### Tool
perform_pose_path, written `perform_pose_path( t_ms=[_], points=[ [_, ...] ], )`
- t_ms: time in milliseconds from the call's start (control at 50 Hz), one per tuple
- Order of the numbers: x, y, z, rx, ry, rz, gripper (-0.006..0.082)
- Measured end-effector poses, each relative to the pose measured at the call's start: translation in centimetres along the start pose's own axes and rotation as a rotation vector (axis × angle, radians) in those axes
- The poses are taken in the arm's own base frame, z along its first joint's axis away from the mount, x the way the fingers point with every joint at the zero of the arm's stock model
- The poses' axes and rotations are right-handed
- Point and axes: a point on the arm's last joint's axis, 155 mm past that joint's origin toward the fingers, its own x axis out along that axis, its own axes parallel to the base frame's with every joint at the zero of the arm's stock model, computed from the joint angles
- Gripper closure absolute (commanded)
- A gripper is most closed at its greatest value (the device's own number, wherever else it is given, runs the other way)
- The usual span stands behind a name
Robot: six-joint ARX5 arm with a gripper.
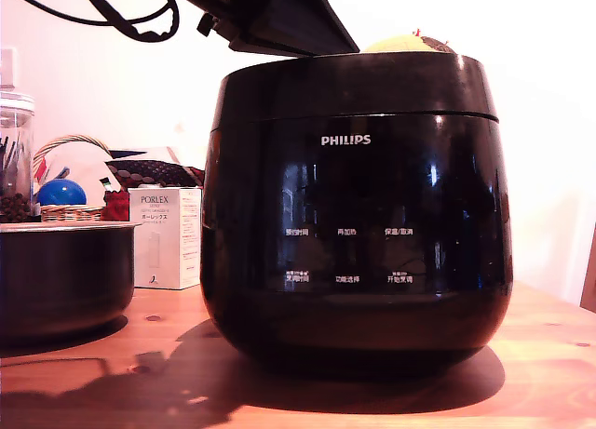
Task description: Open the rice cooker by pressing the large metal button on the top of its lid with medium force
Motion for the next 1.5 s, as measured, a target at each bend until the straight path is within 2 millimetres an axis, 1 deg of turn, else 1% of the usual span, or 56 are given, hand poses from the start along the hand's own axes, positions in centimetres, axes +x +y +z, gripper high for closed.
perform_pose_path(
  t_ms=[300, 760, 1020, 1040, 1080, 1100, 1140, 1160, 1180, 1220, 1240, 1300, 1340, 1500],
  points=[
    [1.0, 0.1, -0.2, 0.001, 0.021, -0.001, 0.0788],
    [0.8, 0.5, -0.6, 0.045, 0.063, 0.023, 0.0788],
    [1.2, 1.0, 0.3, 0.036, -0.009, 0.046, 0.0788],
    [1.3, 1.0, 0.4, 0.004, -0.019, 0.047, 0.0788],
    [1.3, 1.0, 0.5, -0.001, -0.035, 0.048, 0.0788],
    [1.3, 1.1, 0.7, -0.039, -0.045, 0.050, 0.0788],
    [1.3, 1.1, 0.8, -0.042, -0.059, 0.051, 0.0788],
    [1.3, 1.1, 1.2, -0.039, -0.076, 0.053, 0.0788],
    [1.2, 1.2, 1.6, -0.080, -0.093, 0.054, 0.0788],
    [1.0, 1.3, 2.3, -0.076, -0.123, 0.058, 0.0788],
    [0.9, 1.4, 2.7, -0.107, -0.138, 0.060, 0.0788],
    [0.2, 1.7, 4.3, -0.098, -0.197, 0.072, 0.0788],
    [-0.4, 1.9, 5.4, -0.126, -0.238, 0.084, 0.0788],
    [-3.8, 2.9, 9.8, -0.122, -0.396, 0.144, 0.0788]
  ],
)
